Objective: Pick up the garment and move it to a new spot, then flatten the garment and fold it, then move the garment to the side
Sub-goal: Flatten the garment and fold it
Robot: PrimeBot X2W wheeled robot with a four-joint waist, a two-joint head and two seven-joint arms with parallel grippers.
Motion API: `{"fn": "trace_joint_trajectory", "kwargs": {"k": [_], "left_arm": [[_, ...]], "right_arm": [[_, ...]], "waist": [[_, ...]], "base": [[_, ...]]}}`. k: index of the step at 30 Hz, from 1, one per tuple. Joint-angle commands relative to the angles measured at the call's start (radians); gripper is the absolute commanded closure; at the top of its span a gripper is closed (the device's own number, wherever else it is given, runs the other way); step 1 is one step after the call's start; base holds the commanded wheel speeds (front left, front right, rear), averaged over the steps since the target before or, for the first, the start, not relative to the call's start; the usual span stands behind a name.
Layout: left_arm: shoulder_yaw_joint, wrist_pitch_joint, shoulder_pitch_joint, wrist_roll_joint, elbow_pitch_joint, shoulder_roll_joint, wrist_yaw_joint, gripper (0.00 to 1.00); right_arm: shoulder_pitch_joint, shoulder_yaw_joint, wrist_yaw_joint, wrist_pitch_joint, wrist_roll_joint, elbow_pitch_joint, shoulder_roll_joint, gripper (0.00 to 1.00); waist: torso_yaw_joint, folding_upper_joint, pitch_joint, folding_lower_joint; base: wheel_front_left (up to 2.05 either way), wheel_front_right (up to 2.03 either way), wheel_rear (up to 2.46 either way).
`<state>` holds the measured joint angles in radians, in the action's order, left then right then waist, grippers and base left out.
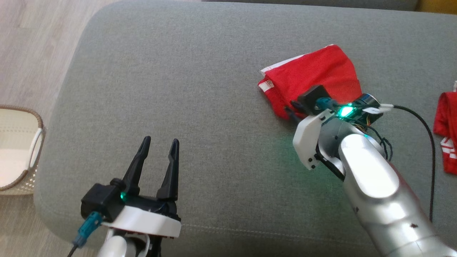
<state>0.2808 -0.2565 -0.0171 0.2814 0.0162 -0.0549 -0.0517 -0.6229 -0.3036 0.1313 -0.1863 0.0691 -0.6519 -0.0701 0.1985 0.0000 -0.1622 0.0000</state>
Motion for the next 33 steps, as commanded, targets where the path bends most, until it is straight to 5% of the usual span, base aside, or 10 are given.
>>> {"fn": "trace_joint_trajectory", "kwargs": {"k": [1,7,15,24,33], "left_arm": [[-0.028,-0.005,0.026,-0.012,0.04,0.004,0.004,0.0],[-0.049,-0.005,0.023,-0.022,0.071,0.004,0.022,0.0],[-0.117,-0.005,0.005,-0.029,0.132,0.005,0.118,0.0],[-0.171,-0.005,-0.054,-0.08,0.15,0.005,0.173,0.0],[-0.147,-0.005,-0.119,-0.119,0.155,0.005,0.2,0.0]], "right_arm": [[-0.005,-0.005,-0.001,0.018,-0.024,0.083,0.02,0.0],[0.08,0.08,-0.001,0.112,-0.061,0.239,0.02,0.0],[0.172,0.243,-0.001,0.275,-0.027,0.364,0.02,0.0],[0.353,0.393,-0.001,0.423,-0.043,0.376,0.02,0.0],[0.496,0.38,-0.001,0.446,-0.099,0.369,0.02,0.0]], "waist": [[-0.003,0.0,0.002,0.0],[-0.022,0.0,0.016,0.0],[-0.067,0.0,0.036,0.0],[-0.108,0.0,0.082,0.0],[-0.103,0.0,0.122,0.0]], "base": [[0.0,0.0,0.0],[0.0,0.0,0.0],[0.0,0.0,0.0],[0.0,0.0,0.0],[0.0,0.0,0.0]]}}
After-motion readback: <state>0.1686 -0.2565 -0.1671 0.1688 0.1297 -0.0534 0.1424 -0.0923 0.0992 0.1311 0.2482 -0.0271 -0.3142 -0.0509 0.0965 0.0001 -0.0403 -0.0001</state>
